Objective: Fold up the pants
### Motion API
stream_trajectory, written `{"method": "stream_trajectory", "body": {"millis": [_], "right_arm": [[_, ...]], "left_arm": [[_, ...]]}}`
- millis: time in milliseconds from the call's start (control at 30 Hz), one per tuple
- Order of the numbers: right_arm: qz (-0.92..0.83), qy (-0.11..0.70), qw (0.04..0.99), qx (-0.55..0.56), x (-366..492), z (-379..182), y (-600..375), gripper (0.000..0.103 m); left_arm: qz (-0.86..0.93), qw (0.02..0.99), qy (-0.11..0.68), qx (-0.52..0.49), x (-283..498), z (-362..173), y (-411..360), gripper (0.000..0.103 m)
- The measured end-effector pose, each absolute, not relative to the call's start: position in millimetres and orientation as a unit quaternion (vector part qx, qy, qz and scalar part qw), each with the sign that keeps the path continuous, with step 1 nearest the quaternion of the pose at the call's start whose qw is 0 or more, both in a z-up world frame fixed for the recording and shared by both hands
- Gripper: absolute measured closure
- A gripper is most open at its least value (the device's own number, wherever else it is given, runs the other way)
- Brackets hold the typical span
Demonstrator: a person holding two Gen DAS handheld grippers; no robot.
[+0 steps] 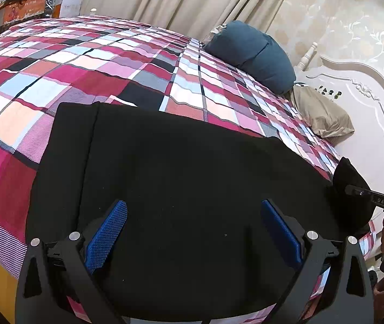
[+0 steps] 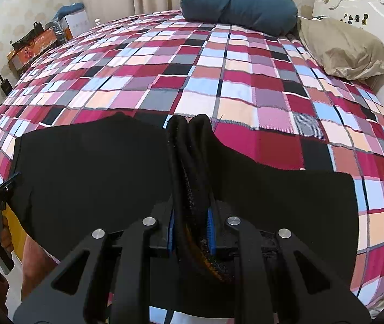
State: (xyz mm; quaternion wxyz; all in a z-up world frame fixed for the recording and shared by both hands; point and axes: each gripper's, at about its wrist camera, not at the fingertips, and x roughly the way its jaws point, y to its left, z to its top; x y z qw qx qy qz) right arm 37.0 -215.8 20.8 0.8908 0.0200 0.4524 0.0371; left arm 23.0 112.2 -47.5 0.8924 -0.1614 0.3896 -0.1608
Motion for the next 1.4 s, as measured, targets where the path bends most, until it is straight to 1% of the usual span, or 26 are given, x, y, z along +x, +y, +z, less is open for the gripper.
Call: {"method": "stream_trajectory", "body": {"millis": [467,700,967,1000,1100,1133,1167,1200,1267,1333,1400], "right_arm": [[0.052,0.464,0.884,0.012,40,3,-191,0.086],[0.066,0.472,0.879,0.009,41,-6,-176,0.084],[0.093,0.479,0.872,0.044,41,-13,-170,0.073],[0.098,0.48,0.871,0.047,41,-14,-168,0.07],[0.134,0.477,0.865,0.072,36,-13,-163,0.068],[0.147,0.476,0.864,0.079,33,-11,-161,0.061],[0.169,0.471,0.861,0.092,29,-8,-160,0.058],[0.188,0.465,0.859,0.101,26,-4,-161,0.057],[0.226,0.446,0.856,0.132,19,6,-175,0.056],[0.231,0.424,0.86,0.166,13,16,-204,0.049],[0.214,0.4,0.868,0.202,9,25,-248,0.046]], "left_arm": [[-0.159,0.893,0.392,-0.155,24,-50,112,0.005],[-0.157,0.894,0.392,-0.151,25,-51,112,0.005],[-0.154,0.895,0.393,-0.144,25,-52,109,0.005],[-0.154,0.895,0.394,-0.142,25,-52,109,0.005],[-0.154,0.895,0.395,-0.136,25,-52,107,0.005],[-0.154,0.895,0.396,-0.134,25,-52,107,0.005],[-0.155,0.895,0.397,-0.132,25,-51,106,0.005],[-0.155,0.895,0.398,-0.131,25,-51,106,0.005],[-0.155,0.894,0.4,-0.127,25,-50,106,0.005],[-0.156,0.893,0.403,-0.128,26,-49,106,0.005],[-0.157,0.892,0.405,-0.129,27,-49,107,0.005]]}}
